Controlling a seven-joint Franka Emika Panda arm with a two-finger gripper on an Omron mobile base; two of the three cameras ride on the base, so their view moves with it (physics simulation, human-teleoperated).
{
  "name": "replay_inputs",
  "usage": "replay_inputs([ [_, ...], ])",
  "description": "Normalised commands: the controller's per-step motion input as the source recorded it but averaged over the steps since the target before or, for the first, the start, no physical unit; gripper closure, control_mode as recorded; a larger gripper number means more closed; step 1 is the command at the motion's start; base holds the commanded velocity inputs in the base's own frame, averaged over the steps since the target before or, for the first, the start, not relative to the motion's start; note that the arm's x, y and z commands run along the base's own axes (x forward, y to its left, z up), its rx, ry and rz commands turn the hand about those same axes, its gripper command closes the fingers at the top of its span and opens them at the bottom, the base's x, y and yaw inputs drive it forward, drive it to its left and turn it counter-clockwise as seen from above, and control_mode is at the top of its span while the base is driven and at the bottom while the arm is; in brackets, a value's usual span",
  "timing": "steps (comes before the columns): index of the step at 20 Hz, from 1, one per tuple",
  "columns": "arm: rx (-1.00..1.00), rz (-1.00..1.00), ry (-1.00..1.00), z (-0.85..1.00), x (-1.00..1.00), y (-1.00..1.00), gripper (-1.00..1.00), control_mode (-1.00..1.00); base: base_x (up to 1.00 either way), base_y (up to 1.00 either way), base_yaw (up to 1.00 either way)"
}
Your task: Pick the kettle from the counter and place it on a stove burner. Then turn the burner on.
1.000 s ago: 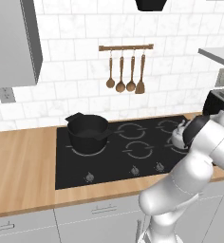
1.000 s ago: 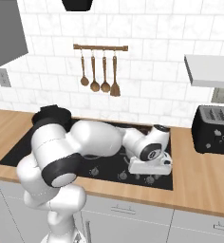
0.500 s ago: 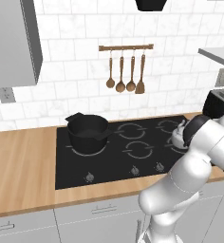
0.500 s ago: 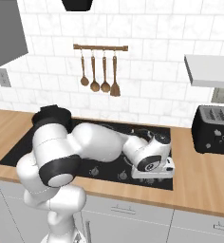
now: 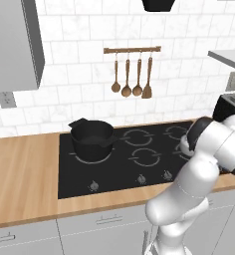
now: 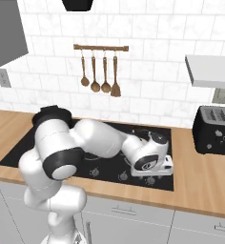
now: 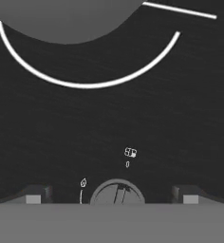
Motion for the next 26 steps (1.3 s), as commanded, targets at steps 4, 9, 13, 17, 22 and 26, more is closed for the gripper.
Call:
replay_inputs([
  [4, 0.00, 0.00, 0.00, -0.06, 0.11, 0.00, -1.00, -1.00, 0.00, 0.00, 0.00],
  [9, 0.00, 0.00, 0.00, -0.21, 0.00, -0.08, -1.00, -1.00, 0.00, 0.00, 0.00],
  [13, 0.00, 0.00, 0.00, -0.11, 0.00, -0.09, -1.00, -1.00, 0.00, 0.00, 0.00],
  [17, 0.00, 0.00, 0.00, 0.00, -0.02, -0.22, -1.00, -1.00, 0.00, 0.00, 0.00],
  [22, 0.00, 0.00, 0.00, 0.00, 0.00, -0.15, -1.00, -1.00, 0.00, 0.00, 0.00],
  [26, 0.00, 0.00, 0.00, 0.00, 0.00, 0.00, 1.00, -1.00, 0.00, 0.00, 0.00],
])
